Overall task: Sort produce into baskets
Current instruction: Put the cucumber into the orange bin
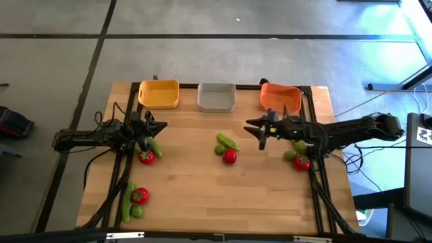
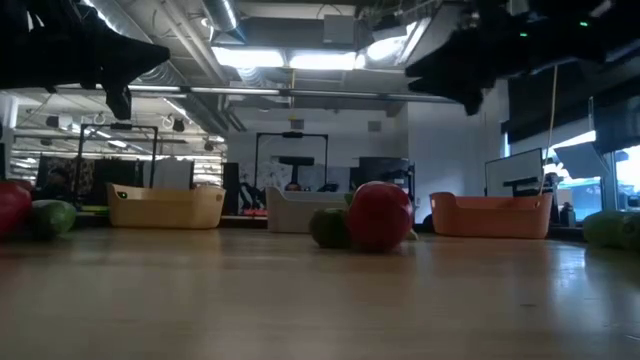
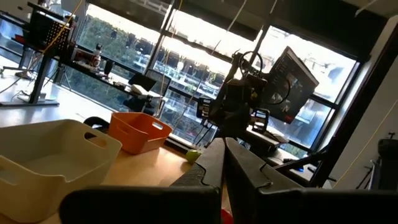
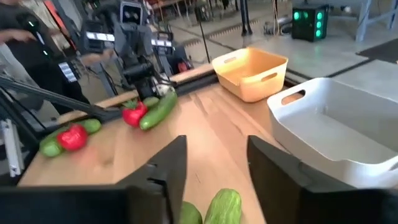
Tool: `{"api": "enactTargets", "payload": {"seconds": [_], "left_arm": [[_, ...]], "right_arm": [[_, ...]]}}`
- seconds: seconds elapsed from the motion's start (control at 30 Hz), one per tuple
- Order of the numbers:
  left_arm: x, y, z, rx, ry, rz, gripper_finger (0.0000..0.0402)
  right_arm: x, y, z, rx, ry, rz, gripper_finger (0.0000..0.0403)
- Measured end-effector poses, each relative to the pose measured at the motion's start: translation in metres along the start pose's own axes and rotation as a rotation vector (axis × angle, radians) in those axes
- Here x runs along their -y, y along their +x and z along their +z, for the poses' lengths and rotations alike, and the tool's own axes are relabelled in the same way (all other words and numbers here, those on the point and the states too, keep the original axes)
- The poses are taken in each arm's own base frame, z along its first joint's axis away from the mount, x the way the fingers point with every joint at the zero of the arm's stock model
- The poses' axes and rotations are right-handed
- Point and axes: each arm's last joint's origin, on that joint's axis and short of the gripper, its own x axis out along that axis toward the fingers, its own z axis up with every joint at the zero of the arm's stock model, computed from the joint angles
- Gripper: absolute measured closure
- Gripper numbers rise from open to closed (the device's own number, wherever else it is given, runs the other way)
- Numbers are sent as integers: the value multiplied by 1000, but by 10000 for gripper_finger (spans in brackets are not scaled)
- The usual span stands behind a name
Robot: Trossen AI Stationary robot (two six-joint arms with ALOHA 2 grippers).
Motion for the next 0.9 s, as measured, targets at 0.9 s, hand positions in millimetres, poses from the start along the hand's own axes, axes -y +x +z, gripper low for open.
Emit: {"api": "enactTargets", "payload": {"seconds": [0.9], "left_arm": [[0, 0, -1, -8, -24, 5, 394]], "right_arm": [[-3, 97, -73, -534, -73, -77, 176]]}}
